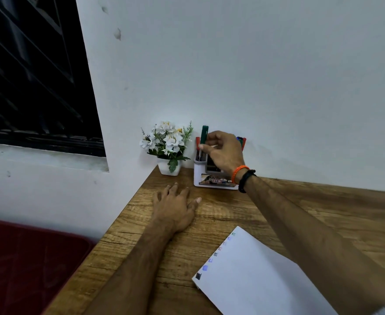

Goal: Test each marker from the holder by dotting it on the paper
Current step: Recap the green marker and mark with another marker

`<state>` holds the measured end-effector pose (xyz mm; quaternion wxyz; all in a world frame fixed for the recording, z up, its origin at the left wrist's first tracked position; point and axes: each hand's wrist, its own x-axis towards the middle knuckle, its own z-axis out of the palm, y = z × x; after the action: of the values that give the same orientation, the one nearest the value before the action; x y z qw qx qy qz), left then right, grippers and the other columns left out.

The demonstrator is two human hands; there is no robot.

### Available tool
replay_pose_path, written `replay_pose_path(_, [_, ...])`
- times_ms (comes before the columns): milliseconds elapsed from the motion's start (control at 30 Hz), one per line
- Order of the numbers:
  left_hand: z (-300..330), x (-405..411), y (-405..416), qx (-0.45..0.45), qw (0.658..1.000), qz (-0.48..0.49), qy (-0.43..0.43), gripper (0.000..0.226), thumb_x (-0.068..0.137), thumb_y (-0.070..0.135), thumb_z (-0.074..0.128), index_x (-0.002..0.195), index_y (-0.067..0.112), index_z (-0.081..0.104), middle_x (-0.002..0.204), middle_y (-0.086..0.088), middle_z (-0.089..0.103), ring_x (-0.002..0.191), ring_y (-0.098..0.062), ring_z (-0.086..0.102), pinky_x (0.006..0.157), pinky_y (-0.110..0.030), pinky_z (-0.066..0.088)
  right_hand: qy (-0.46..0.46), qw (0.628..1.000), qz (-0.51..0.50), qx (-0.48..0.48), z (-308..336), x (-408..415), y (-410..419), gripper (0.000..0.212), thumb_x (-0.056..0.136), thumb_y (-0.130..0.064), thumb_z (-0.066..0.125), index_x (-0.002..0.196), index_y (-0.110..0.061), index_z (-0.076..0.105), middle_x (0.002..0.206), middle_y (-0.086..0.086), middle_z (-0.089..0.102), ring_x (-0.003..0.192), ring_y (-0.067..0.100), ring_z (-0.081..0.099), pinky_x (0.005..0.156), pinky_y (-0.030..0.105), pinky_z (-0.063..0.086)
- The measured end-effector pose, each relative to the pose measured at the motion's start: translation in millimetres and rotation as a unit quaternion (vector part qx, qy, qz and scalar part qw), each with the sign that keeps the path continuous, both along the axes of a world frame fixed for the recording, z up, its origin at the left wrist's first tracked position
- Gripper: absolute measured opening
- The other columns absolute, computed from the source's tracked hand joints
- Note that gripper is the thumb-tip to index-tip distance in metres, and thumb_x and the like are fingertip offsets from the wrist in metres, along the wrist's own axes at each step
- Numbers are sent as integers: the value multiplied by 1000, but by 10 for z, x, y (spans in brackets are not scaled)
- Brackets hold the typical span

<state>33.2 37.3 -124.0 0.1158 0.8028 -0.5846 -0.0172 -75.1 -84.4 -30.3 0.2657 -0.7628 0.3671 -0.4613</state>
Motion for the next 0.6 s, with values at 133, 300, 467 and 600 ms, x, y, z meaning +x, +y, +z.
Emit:
replay_pose_path(133, [8,-5,5,2,1000,2,1,66,95,64,21,149,28,30,160,-7,19,147,-27,14,117,-53,10,-81,995,15,-48,220,-161,135,27,81,-24,80,105,-13,72,90,-5,71,82,8,66,75,15,53])
replay_pose_path(300, [102,-68,26,-85,993,-28,77,63,94,61,34,145,23,37,150,-1,41,137,-21,37,113,-48,27,-101,990,94,10,222,-473,400,16,82,-17,79,91,-26,70,81,0,72,83,19,70,85,40,59])
replay_pose_path(467, [392,-355,177,-223,864,-130,433,46,84,50,59,119,21,62,114,9,66,106,-15,64,79,-21,50,-35,992,102,65,-136,-902,631,15,78,-26,82,89,-30,73,75,-6,67,76,18,68,83,44,58])
replay_pose_path(600, [486,-522,294,-195,809,-191,521,37,75,28,72,108,10,68,100,-3,74,88,-16,71,64,-25,56,22,990,117,73,-368,-1257,840,20,77,-19,84,95,-17,76,74,-9,67,69,2,63,67,24,53])
